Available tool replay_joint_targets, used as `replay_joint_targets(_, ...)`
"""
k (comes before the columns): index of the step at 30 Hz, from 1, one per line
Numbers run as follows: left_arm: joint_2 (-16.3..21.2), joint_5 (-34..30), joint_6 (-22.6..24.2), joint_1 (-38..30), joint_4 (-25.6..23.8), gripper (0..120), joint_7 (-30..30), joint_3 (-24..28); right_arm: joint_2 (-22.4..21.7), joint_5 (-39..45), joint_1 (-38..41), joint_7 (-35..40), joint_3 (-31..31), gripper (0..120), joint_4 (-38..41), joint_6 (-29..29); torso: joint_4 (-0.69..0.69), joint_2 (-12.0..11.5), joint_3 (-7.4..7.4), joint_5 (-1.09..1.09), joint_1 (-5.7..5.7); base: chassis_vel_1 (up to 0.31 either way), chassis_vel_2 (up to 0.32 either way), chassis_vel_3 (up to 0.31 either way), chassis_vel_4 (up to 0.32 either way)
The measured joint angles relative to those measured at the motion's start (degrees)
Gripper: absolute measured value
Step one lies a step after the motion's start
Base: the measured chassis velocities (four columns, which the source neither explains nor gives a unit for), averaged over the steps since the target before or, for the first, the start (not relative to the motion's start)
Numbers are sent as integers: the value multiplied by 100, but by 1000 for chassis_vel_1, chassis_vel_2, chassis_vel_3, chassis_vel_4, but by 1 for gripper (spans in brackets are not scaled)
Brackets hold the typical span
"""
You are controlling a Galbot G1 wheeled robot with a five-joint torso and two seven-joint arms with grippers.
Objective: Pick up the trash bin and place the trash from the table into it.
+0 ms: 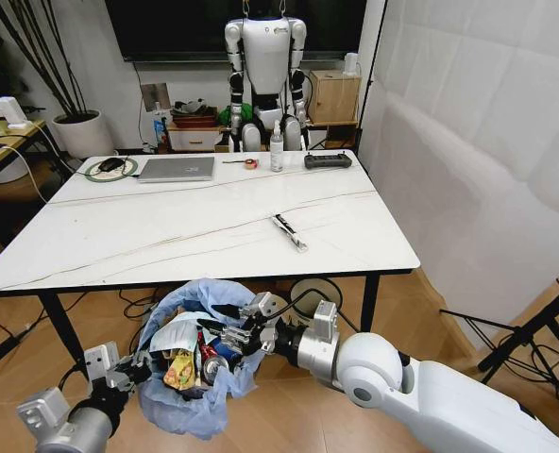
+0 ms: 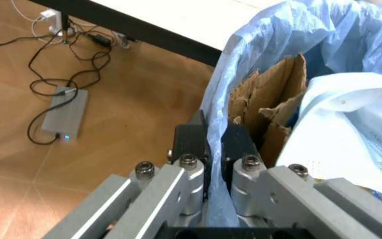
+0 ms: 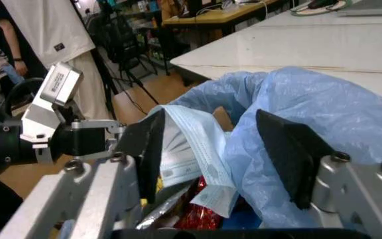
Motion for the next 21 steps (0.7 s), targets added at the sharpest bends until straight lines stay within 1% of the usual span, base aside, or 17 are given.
replay_joint_targets(1, 0, 0, 0, 0, 0, 0, 0, 0, 0, 0, 0, 0, 0, 56, 0, 0, 0, 0, 0, 0, 0, 0, 0, 0, 0)
replay_joint_targets(8, 15, -40, 2, -25, 31, 0, -17, -5, -172, 6, -35, 8, 90, 86, 210, 35, 0, 0, 0, 0, 0, 0, 0, 0, 0)
replay_joint_targets(9, 15, -40, 2, -25, 31, 0, -17, -5, -172, 6, -35, 8, 90, 86, 210, 35, 0, 0, 0, 0, 0, 0, 0, 0, 0)
replay_joint_targets(12, 1, -42, 4, -25, 55, 0, -21, -1, -205, 71, -26, 42, 270, 98, 334, 55, 0, 0, 0, 0, 0, 0, 0, 0, 0)
replay_joint_targets(15, -8, -42, 4, -19, 69, 0, -22, 4, -191, 140, 2, 73, 382, 100, 368, 54, -1, 0, 0, 0, 0, 0, 0, 0, 0)
replay_joint_targets(16, -14, -43, 4, -7, 80, 0, -22, 7, -145, 202, 51, 94, 522, 100, 369, 52, -1, 0, 0, 0, 0, 0, 0, 0, 0)
replay_joint_targets(18, -24, -42, 3, 23, 84, 0, -23, 9, -24, 300, 168, 199, 724, 100, 243, 43, -1, 0, 0, 0, 0, 0, 0, 0, 0)
replay_joint_targets(21, -22, -43, 3, 51, 71, 0, -23, -14, 231, 390, 386, 498, 951, 100, -162, -25, 1, 0, 0, 0, 0, 0, 0, 0, 0)
